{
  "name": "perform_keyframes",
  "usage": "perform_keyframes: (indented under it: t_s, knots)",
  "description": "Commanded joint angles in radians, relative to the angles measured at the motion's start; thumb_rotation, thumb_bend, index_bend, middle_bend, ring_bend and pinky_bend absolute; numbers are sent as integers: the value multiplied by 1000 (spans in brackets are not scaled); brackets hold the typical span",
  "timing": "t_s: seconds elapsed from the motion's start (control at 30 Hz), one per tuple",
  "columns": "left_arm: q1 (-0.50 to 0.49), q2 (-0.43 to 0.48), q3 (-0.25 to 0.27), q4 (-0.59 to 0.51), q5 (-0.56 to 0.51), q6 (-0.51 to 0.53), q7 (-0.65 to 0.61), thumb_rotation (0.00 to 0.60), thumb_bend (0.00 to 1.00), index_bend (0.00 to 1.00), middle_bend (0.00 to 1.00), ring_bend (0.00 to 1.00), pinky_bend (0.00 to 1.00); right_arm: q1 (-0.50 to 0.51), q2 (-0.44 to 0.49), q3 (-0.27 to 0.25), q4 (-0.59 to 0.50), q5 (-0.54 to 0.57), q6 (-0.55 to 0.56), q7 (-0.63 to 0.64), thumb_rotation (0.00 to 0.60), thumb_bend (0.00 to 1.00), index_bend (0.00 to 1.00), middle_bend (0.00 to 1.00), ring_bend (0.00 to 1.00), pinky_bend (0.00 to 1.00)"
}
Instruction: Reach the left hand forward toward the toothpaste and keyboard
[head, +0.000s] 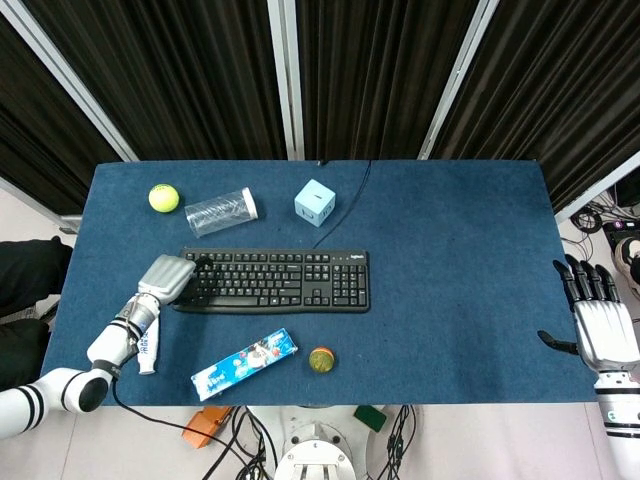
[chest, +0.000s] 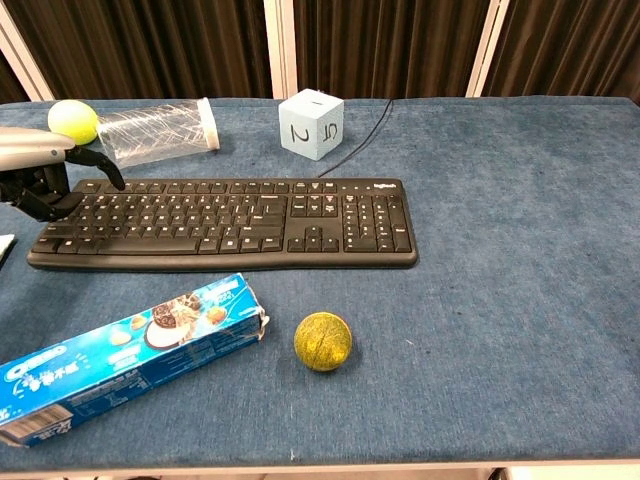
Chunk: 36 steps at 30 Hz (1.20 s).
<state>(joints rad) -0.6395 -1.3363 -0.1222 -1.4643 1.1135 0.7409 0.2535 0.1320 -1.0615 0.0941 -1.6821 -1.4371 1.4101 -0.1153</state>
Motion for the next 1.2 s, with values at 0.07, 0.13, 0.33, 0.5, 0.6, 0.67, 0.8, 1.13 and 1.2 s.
perform_keyframes:
  t_s: [0.07, 0.13, 0.33, 0.5, 0.6, 0.67, 0.8, 1.13, 1.2]
  knots:
    - [-9, -3, 10, 6, -17, -4, 8, 600, 653, 242, 924, 862, 860, 3, -1, 1, 3, 4, -6, 1, 600, 145, 0, 55, 0, 0]
    - [-15, -6, 16, 12, -36, -11, 17, 600, 651, 242, 924, 861, 859, 5, -2, 2, 6, 7, -8, 2, 600, 145, 0, 55, 0, 0]
    - [-32, -13, 34, 20, -88, -18, 49, 600, 649, 242, 924, 861, 859, 4, -3, 0, 13, 12, -12, 9, 600, 145, 0, 55, 0, 0]
    - [-41, -10, 44, 9, -115, -12, 66, 600, 649, 242, 924, 861, 859, 1, -4, -1, 17, 13, -8, 16, 600, 145, 0, 55, 0, 0]
    - [-44, -5, 48, -2, -123, -3, 72, 600, 649, 242, 924, 861, 859, -2, -4, -1, 19, 11, -2, 21, 600, 145, 0, 55, 0, 0]
    - [-39, 3, 45, -18, -111, 27, 69, 600, 647, 242, 924, 860, 859, -4, -3, -1, 21, 11, 2, 24, 600, 145, 0, 55, 0, 0]
    - [0, 37, 20, -74, -43, 149, 22, 600, 631, 242, 903, 842, 857, -8, 1, 0, 21, 12, 8, 31, 600, 145, 0, 55, 0, 0]
    - [198, 101, -7, -124, 131, 589, -74, 600, 225, 196, 419, 379, 312, -21, 8, -6, 48, -8, 28, 79, 600, 145, 0, 33, 0, 0]
    - [238, 110, 6, -121, 142, 642, -67, 600, 144, 162, 289, 236, 146, -24, 9, -9, 57, -17, 33, 99, 600, 145, 0, 6, 0, 0]
